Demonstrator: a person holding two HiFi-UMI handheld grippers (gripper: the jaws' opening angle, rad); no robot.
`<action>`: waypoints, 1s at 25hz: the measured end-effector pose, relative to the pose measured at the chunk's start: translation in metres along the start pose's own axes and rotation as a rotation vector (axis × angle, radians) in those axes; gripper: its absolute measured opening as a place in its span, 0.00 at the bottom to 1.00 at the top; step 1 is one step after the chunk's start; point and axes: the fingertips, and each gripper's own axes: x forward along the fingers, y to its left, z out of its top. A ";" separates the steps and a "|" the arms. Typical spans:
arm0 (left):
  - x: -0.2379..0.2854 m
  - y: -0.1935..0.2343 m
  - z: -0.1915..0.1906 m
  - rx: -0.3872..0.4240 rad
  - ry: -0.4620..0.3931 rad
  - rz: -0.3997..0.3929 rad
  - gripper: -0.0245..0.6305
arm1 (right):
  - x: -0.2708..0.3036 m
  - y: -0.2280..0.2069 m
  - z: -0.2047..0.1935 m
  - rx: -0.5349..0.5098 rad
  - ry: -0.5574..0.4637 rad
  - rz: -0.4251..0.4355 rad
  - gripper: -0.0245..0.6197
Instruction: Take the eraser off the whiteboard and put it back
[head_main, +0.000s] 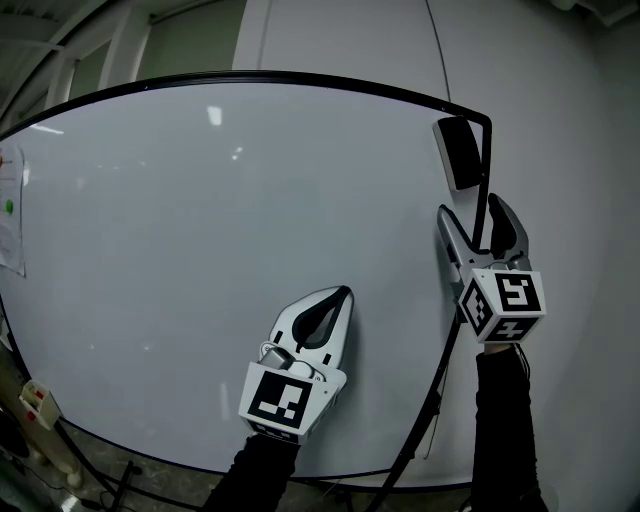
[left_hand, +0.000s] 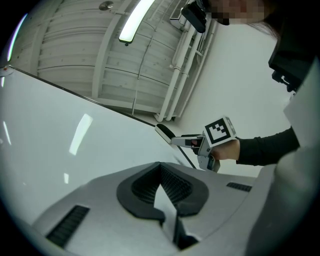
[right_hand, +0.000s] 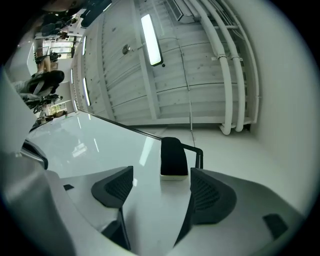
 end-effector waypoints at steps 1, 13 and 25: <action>0.001 0.000 0.000 0.006 -0.001 -0.002 0.05 | 0.006 -0.002 0.000 -0.008 0.005 0.000 0.57; 0.002 0.015 -0.001 -0.014 -0.002 0.006 0.05 | 0.053 -0.022 0.005 -0.020 0.013 0.029 0.57; -0.007 0.013 -0.009 -0.020 0.024 0.002 0.05 | 0.059 -0.024 0.004 0.000 0.032 0.003 0.47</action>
